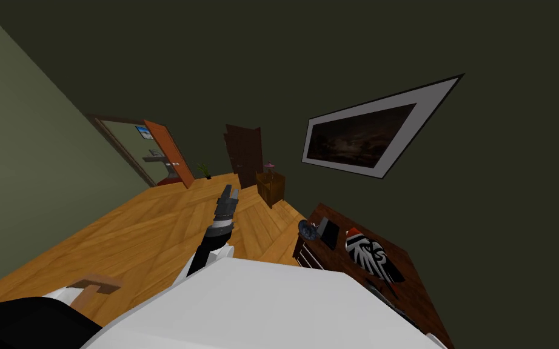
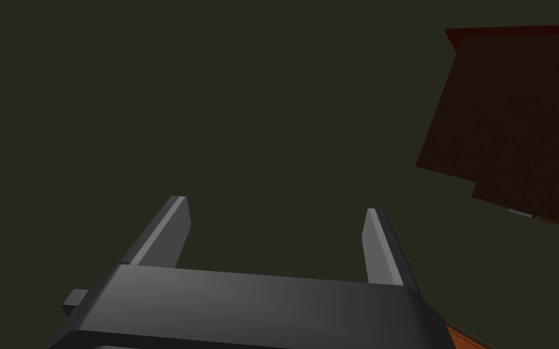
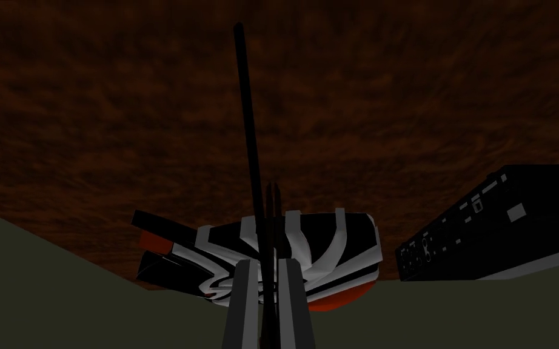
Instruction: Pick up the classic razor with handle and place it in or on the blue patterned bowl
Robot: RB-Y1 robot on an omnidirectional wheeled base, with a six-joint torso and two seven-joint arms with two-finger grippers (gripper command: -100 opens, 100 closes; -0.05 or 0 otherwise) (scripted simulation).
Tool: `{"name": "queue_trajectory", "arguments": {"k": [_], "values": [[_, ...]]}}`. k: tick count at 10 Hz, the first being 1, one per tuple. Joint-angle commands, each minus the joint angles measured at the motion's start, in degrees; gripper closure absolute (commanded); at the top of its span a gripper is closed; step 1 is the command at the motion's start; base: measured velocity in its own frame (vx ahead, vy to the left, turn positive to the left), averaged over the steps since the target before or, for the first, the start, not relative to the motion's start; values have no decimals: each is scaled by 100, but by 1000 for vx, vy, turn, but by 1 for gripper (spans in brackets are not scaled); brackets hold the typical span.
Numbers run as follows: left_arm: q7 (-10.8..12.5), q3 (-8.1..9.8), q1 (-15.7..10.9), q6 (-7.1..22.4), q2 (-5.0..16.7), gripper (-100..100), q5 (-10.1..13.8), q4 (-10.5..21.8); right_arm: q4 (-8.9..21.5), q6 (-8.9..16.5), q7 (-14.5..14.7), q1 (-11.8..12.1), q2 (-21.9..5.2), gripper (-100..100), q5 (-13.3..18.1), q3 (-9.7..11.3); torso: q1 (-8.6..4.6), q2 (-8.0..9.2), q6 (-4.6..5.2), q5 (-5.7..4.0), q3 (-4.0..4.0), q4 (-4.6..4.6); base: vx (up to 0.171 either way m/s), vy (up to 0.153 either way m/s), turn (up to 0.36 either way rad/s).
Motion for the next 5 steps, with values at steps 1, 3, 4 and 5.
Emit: {"name": "queue_trajectory", "arguments": {"k": [1, 3, 4, 5], "values": [[0, 0, 0, 0, 0, 0, 0, 0, -213, -143, 11, 257, -127, 100, -40, 51, 0, 0, 0, 0, 0, 0, 145, 30, -191], [0, 0, -1, 0, 0, 0, 0, 0, -180, -72, 8, 197, -103, 0, -40, 40, -8, 3, -6, -4, 2, 2, 40, 12, -20], [0, 0, -1, 0, 0, 0, 0, 0, -136, -1, 186, 374, -38, 100, -123, 51, -15, 20, -3, -5, 12, 6, 58, 127, -48], [0, -1, -1, 0, -1, 0, 0, 0, -126, 25, 242, 432, -18, 100, -151, 52, 23, 19, 9, -9, 9, -1, 68, 240, -88]]}}
